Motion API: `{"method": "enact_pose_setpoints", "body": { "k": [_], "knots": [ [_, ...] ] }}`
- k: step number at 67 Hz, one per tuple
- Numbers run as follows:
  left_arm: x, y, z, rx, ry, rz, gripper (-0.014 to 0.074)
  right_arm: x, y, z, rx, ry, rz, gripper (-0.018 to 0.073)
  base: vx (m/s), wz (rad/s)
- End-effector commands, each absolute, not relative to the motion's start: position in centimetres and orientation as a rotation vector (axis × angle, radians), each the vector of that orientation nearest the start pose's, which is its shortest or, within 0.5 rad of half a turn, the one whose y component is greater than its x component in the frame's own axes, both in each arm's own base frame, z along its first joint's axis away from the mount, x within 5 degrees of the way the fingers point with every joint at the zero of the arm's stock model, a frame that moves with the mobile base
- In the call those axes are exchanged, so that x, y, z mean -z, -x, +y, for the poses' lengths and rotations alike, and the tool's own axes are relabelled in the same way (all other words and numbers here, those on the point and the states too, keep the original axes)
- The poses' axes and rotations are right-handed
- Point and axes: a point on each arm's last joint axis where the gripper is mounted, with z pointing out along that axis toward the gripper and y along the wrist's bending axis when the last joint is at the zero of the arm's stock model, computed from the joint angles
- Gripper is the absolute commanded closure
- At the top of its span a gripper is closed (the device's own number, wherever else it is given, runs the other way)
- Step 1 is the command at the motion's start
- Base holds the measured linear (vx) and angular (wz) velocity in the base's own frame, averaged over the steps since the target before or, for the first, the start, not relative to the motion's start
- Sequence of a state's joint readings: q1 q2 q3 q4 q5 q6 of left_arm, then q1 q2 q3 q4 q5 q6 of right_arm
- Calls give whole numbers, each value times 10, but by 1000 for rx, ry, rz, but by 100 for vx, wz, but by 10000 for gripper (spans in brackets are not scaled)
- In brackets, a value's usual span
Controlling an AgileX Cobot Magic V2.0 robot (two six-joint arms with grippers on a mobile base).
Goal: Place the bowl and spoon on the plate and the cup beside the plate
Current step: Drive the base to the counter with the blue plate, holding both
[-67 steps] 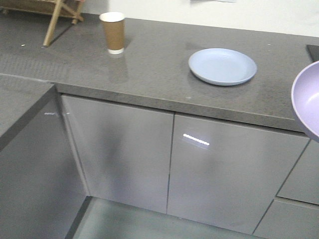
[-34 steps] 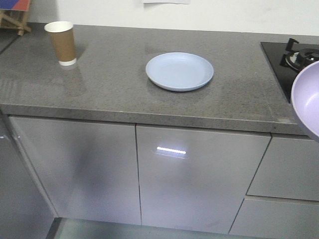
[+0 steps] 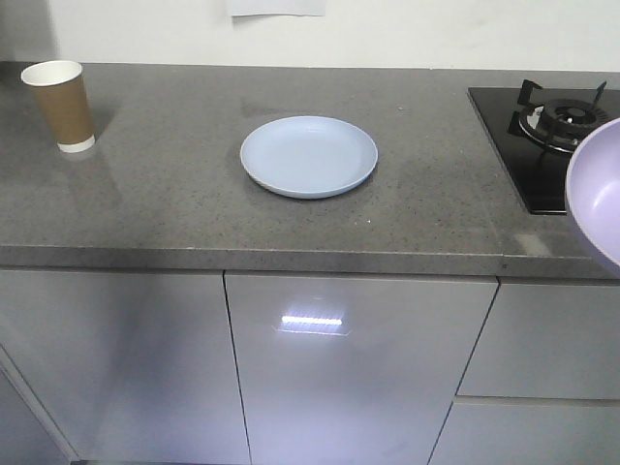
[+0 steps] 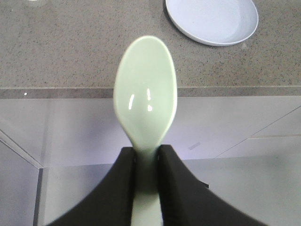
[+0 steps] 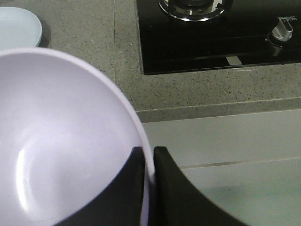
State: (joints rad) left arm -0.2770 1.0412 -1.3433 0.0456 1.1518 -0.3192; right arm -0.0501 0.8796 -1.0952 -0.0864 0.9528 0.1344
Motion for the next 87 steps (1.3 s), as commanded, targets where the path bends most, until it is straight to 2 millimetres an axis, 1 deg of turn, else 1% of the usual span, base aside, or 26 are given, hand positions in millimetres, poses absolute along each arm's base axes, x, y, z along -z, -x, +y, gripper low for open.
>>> {"method": "enact_pose_setpoints", "body": {
  "k": [1,35,87],
  "knots": [
    [-451,-173,-46,272,52,2258,603,-420,-154,-15,71,-175,2110,566,11,-6],
    [-451,-173,-46,272,52,2258,603,-420,-154,-15,71,-175,2110,566,8,-4],
    [-451,-173,-46,272,52,2258,603,-420,-154,-15,71,-175,2112,566,8,5]
  ]
}}
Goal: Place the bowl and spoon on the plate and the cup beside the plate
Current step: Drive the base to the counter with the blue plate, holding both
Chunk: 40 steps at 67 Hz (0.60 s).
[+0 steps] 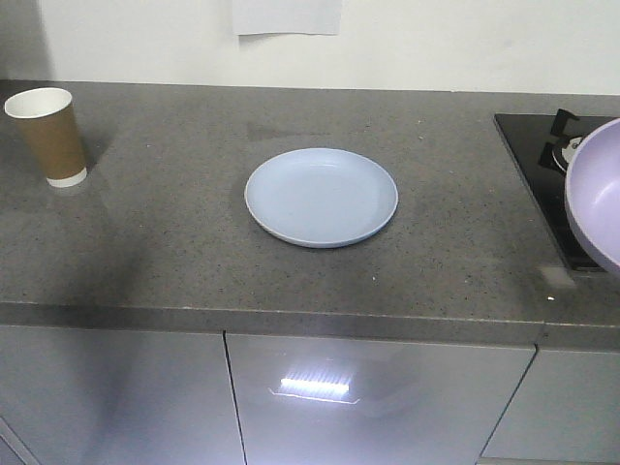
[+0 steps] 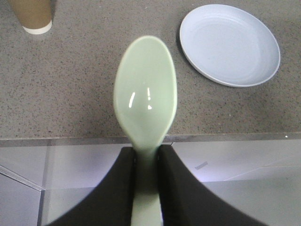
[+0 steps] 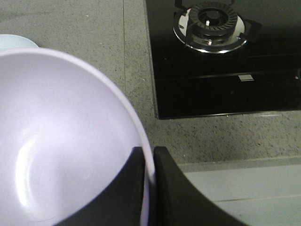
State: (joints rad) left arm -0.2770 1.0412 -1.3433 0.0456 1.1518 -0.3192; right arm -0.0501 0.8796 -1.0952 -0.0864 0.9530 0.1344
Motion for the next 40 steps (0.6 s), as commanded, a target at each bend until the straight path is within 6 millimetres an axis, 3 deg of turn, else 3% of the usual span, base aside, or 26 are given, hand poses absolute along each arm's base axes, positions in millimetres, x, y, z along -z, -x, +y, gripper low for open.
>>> {"method": "enact_pose_setpoints", "body": {
  "k": [1,40],
  "knots": [
    [-451,-173,-46,272,52,2258,603,-420,-154,-15,71,-175,2112,566,10,6],
    [-451,-173,-46,272,52,2258,603,-420,-154,-15,71,-175,2109,566,11,-1]
  ]
}}
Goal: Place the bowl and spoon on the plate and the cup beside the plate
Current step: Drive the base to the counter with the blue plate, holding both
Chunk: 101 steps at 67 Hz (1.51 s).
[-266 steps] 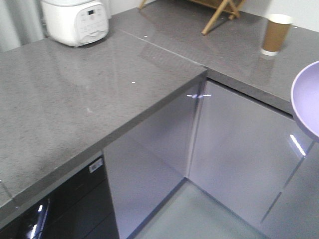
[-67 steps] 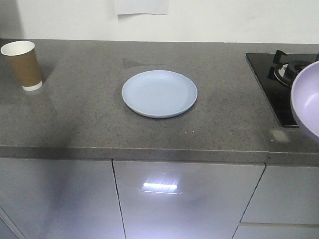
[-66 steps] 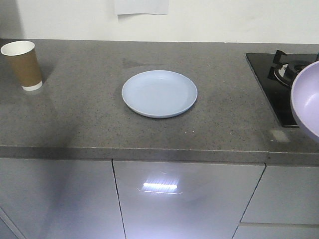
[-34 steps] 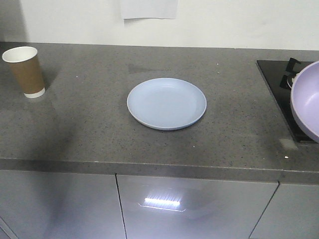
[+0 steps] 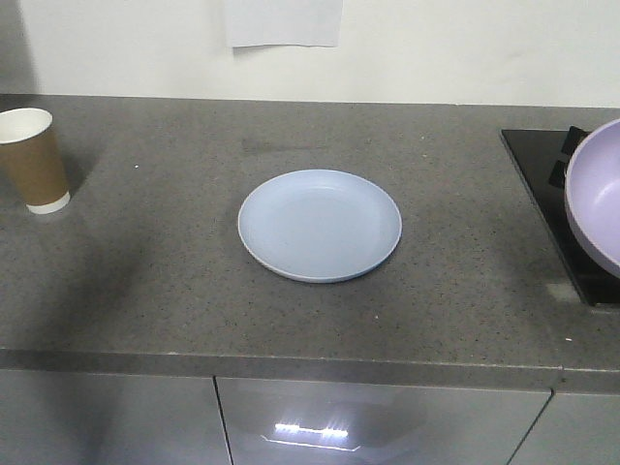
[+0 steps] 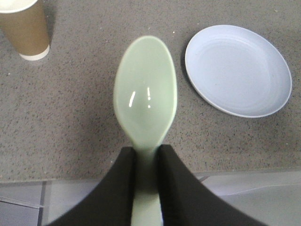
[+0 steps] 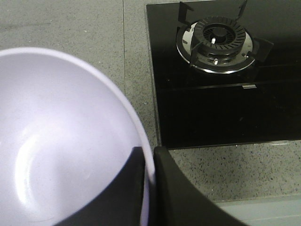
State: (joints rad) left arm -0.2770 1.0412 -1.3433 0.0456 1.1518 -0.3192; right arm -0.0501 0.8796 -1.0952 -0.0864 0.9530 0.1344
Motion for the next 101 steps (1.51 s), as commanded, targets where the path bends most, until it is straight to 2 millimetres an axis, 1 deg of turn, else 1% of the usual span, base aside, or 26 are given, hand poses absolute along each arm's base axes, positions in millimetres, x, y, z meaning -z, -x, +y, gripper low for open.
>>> {"method": "enact_pose_setpoints", "body": {
  "k": [1,101],
  "knots": [
    [-451,-173,-46,272,52,2258,603,-420,-154,-15,71,-175,2109,566,10,-5],
    [-451,-173,-46,272,52,2258,603,-420,-154,-15,71,-175,2112,566,9,-1]
  ]
}}
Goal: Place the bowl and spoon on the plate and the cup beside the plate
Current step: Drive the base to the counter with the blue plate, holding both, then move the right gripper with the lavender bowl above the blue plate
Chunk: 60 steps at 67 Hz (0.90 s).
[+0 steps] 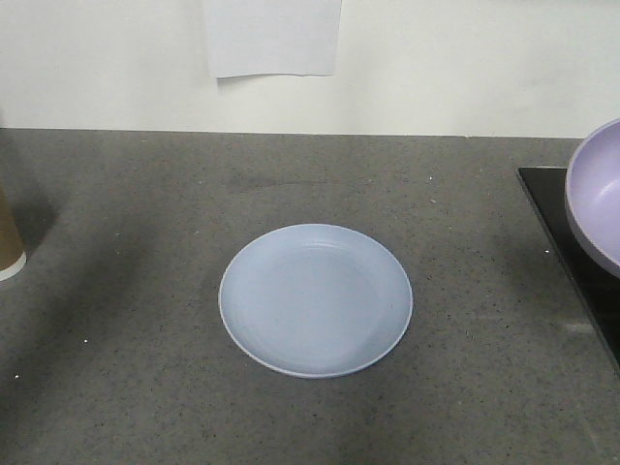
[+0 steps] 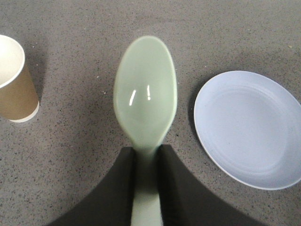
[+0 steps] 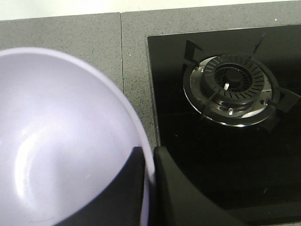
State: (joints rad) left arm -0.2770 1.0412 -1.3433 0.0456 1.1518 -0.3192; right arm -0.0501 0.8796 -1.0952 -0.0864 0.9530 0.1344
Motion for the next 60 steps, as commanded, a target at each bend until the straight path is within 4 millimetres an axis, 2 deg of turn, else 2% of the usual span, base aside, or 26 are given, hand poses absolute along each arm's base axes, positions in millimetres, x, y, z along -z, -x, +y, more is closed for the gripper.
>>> {"method": "enact_pose_setpoints", "body": {
  "k": [1,60],
  "knots": [
    [-451,-173,-46,272,52,2258,603,-420,-154,-15,71,-175,2112,566,6,0],
    [-451,-173,-46,272,52,2258,603,-420,-154,-15,71,-175,2110,566,4,-1]
  ]
}}
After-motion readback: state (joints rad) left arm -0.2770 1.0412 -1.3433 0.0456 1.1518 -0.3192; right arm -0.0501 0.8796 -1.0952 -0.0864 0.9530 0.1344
